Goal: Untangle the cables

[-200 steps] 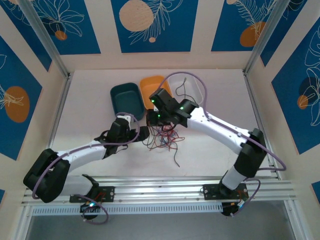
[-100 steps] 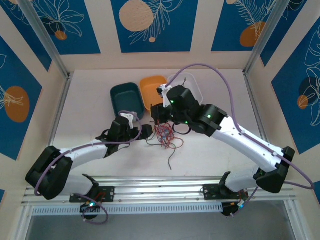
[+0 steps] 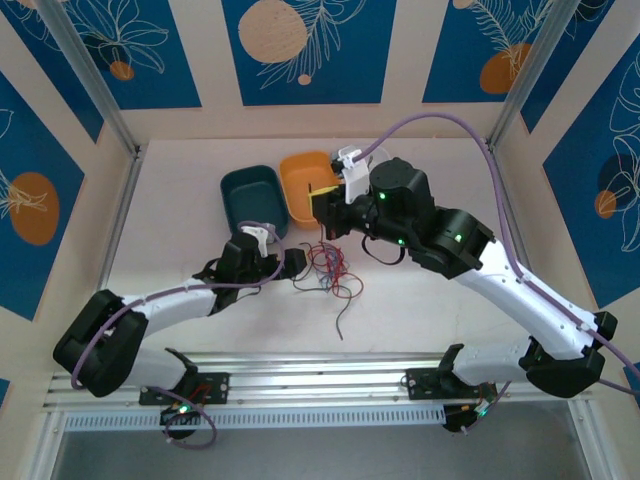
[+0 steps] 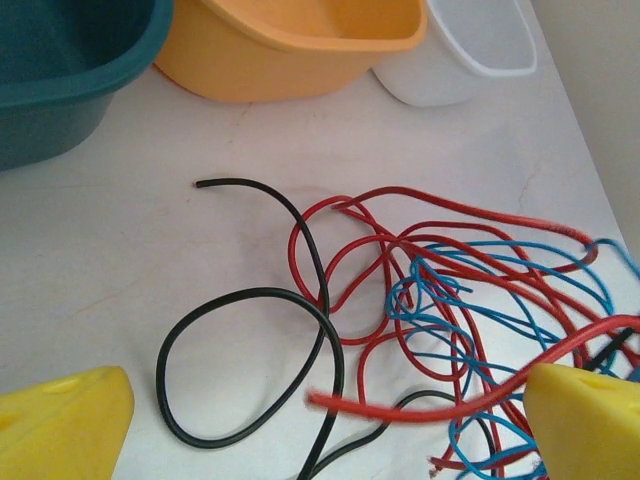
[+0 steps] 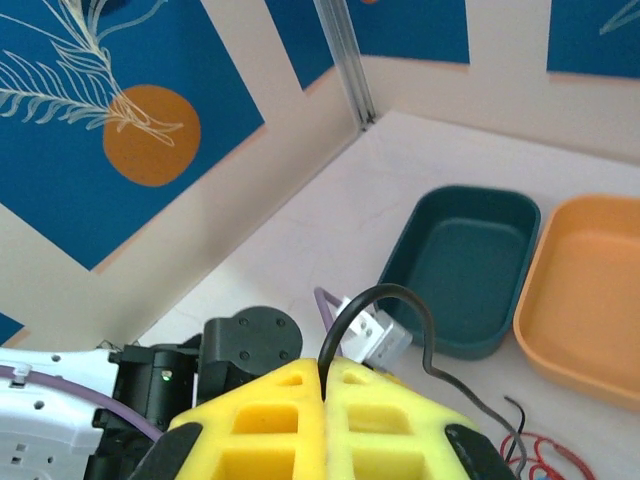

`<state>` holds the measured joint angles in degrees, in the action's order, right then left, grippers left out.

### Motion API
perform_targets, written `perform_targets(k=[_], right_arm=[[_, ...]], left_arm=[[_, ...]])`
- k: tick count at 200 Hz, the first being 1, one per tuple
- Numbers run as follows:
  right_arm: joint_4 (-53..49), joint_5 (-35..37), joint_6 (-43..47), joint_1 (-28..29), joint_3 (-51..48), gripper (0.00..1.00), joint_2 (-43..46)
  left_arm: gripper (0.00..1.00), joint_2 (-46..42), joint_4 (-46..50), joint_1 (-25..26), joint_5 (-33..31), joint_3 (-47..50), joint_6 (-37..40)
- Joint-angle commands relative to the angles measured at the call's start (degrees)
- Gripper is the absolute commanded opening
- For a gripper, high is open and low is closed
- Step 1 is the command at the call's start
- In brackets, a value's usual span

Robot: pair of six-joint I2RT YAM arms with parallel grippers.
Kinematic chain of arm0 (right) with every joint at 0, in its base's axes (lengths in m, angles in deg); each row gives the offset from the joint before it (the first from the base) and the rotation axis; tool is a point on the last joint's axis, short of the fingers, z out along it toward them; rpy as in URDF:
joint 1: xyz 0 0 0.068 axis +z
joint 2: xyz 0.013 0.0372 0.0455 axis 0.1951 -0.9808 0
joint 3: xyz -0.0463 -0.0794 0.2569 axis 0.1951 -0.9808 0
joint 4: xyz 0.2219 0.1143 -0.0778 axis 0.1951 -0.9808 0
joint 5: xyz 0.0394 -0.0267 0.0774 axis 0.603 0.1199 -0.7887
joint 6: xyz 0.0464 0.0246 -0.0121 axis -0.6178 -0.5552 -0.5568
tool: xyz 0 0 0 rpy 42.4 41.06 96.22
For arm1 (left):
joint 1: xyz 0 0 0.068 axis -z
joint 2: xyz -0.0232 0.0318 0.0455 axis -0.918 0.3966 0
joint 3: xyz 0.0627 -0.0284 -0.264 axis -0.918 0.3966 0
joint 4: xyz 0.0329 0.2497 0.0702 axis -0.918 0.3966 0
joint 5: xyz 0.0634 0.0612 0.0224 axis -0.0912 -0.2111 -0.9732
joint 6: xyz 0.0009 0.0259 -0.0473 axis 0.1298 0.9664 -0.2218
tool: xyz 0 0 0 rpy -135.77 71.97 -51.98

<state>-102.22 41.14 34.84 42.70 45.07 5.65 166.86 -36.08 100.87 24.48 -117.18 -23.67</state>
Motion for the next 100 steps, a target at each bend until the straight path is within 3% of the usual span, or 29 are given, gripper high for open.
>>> perform_targets(k=[1,100], right_arm=[[1.4,-1.6,3.9,0.2,3.5,0.00,1.0],[1.0,-2.4,10.7,0.2,12.1,0.00,1.5]], left_arm=[[1.00,0.8,-1.5,-0.3,1.4,-1.1,-0.1],[1.00,2.8,-3.0,-0.3,2.9,-1.5,-0.4]])
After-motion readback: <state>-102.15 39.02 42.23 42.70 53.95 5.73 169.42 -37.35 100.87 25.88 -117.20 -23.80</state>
